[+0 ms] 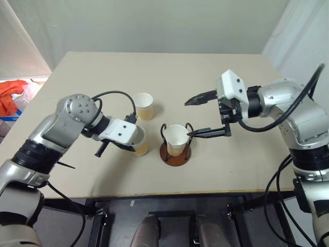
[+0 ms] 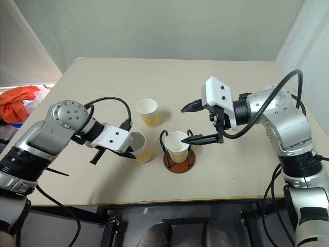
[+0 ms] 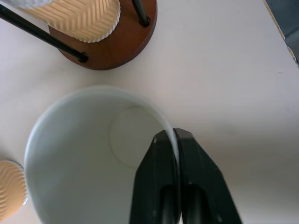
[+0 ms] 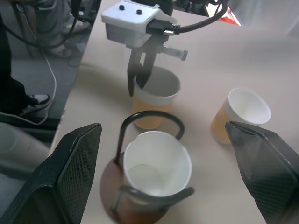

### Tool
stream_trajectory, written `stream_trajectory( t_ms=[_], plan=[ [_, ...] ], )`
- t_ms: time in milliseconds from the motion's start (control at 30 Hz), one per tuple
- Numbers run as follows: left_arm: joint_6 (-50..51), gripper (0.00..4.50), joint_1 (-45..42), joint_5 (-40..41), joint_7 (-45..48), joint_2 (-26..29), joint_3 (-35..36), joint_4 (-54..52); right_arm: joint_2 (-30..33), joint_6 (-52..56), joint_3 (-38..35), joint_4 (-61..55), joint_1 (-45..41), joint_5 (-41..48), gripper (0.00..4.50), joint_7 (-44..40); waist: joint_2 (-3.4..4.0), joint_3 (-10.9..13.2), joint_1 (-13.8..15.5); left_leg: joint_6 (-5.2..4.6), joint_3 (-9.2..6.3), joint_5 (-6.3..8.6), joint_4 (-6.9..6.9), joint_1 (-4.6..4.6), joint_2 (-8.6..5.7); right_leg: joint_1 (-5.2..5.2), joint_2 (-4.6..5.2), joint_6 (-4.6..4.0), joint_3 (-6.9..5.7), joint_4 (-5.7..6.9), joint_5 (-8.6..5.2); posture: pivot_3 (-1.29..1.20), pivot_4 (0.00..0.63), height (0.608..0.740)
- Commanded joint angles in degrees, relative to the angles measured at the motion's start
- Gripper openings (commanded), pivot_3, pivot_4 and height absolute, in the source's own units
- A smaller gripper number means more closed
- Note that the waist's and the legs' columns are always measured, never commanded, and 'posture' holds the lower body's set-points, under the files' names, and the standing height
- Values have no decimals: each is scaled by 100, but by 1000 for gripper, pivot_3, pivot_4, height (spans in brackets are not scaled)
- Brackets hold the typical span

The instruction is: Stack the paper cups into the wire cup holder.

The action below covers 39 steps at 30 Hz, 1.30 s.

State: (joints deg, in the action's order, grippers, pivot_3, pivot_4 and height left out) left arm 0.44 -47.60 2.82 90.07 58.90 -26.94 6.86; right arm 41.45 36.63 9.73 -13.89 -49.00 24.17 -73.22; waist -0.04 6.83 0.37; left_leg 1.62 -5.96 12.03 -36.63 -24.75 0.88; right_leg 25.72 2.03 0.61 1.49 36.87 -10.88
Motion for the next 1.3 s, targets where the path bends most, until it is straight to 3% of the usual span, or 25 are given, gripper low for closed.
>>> stream_trajectory(
  t_ms=[33,133,233,333,467,600,700,867,1067,1300],
  plan=[
    [21,36,-170,300,243,122,80,-119,182,47,-584,-288,185,526,4500,-93,0,0,3,-1,0,0,-4,-3,0,0,0,4,0,-2,2,0,150,740],
    [175,36,-419,812,243,196,81,-199,261,167,-788,-385,313,774,4500,2,0,0,14,-2,-1,1,-19,-19,-1,6,0,15,0,-4,9,0,150,740],
    [457,36,-1418,2057,243,228,90,-128,413,349,-1108,-588,472,1105,4500,73,-11,6,47,-5,-2,1,-35,-26,-2,5,-1,24,-1,-4,15,0,150,740],
    [492,36,-2212,2767,243,217,-125,109,636,420,-1490,-727,763,1386,4500,89,-11,6,70,-12,-6,-1,-44,-35,-14,1,6,32,1,-13,20,0,150,740],
    [256,36,-2980,3517,243,104,-754,280,1079,473,-2840,-1189,2107,1964,4500,-5,3,1,140,-37,0,13,-43,-27,-22,-31,16,57,6,-58,18,0,150,740],
    [-401,36,-3358,3577,243,-46,-1639,505,1135,329,-4230,-1546,3804,1838,4500,205,7,2,157,-43,9,29,-51,-32,-26,-43,23,86,10,-83,18,0,150,740],
    [-812,36,-3618,3651,243,-222,-2185,735,963,238,-4707,-1832,4486,1910,4500,503,4,5,136,-51,16,39,-58,-39,-25,-43,24,108,13,-92,21,0,150,740],
    [-1518,36,-4016,3467,243,-720,-2922,1461,667,236,-5061,-2347,4920,2361,4500,1082,7,7,96,-58,31,43,-71,-34,-27,-52,23,147,23,-95,15,0,150,740],
    [-2043,36,-4270,3583,243,-892,-3575,1800,247,95,-5584,-2815,5373,3015,4500,1709,10,8,111,-79,17,53,-118,-46,-37,-71,20,177,29,-96,12,0,150,740],
    [-2466,36,-4298,3521,243,-1162,-3902,1965,376,-7,-5602,-3154,5777,3399,4500,2087,11,8,142,-109,5,80,-159,-69,-76,-80,43,207,37,-97,-4,0,150,740]
  ],
)
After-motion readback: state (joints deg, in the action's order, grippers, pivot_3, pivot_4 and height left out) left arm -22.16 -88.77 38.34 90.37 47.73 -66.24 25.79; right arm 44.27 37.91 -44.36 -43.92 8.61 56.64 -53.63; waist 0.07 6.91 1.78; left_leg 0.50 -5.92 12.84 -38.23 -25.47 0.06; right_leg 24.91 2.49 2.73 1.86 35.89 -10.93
